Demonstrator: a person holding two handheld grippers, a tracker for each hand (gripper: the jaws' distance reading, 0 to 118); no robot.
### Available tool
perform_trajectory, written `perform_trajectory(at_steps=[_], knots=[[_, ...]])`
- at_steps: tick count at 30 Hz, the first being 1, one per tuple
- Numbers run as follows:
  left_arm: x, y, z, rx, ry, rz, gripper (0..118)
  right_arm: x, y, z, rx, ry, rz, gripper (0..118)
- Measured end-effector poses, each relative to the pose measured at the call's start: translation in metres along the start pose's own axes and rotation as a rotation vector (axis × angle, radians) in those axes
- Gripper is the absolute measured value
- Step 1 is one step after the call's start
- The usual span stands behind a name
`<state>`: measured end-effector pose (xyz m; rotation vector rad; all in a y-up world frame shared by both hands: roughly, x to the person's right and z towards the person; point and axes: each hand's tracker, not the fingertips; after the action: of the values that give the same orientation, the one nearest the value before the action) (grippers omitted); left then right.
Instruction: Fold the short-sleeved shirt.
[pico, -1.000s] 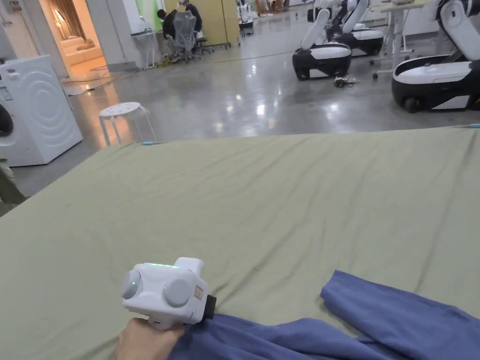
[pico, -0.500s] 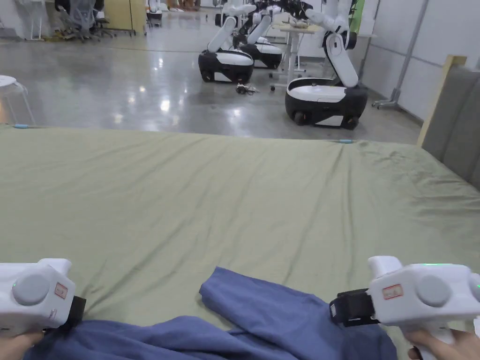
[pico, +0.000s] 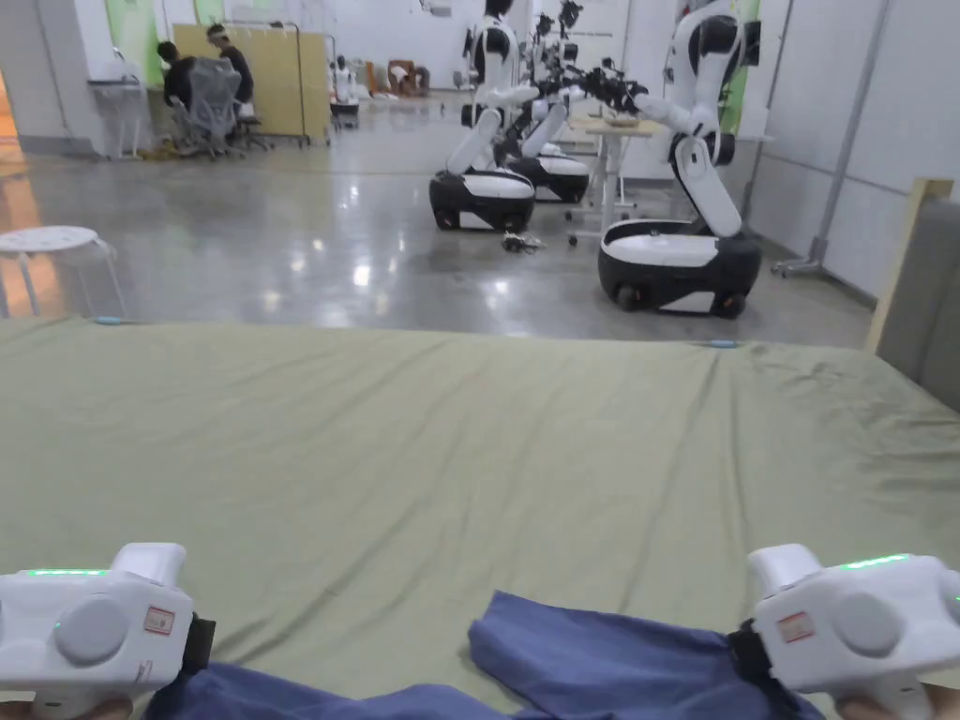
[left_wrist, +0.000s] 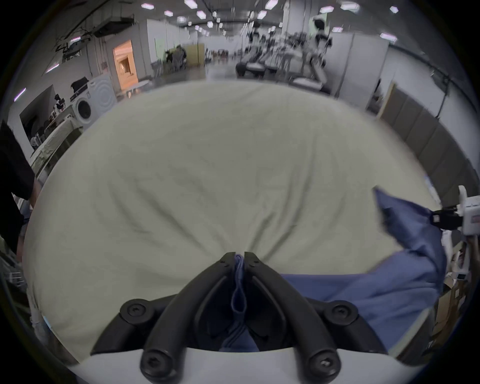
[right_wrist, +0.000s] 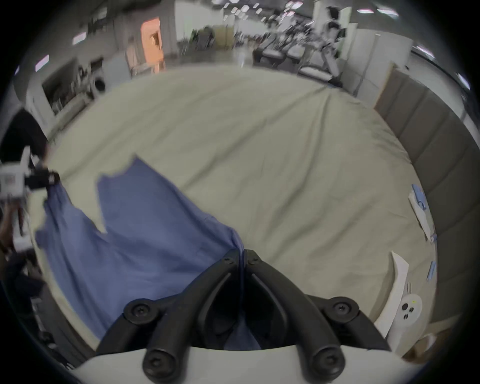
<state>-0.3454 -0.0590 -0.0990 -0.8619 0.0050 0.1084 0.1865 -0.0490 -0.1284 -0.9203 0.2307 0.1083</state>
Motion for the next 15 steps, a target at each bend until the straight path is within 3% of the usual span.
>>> perform_trajectory(at_steps=[7,10,15], knots=[[-0.032,0.033,0.151,0.321,-0.210,0.123,2,0.005,0.032,0.135,0.342,-0.014,-0.056,3],[-0.025,0.055,0.206,0.465,-0.150,0.045,2,0.001,0.054,0.179,0.457,-0.028,-0.070,3],[-0.021,0.091,0.271,0.610,-0.135,0.025,2,-0.008,0.090,0.228,0.574,-0.039,-0.055,3]])
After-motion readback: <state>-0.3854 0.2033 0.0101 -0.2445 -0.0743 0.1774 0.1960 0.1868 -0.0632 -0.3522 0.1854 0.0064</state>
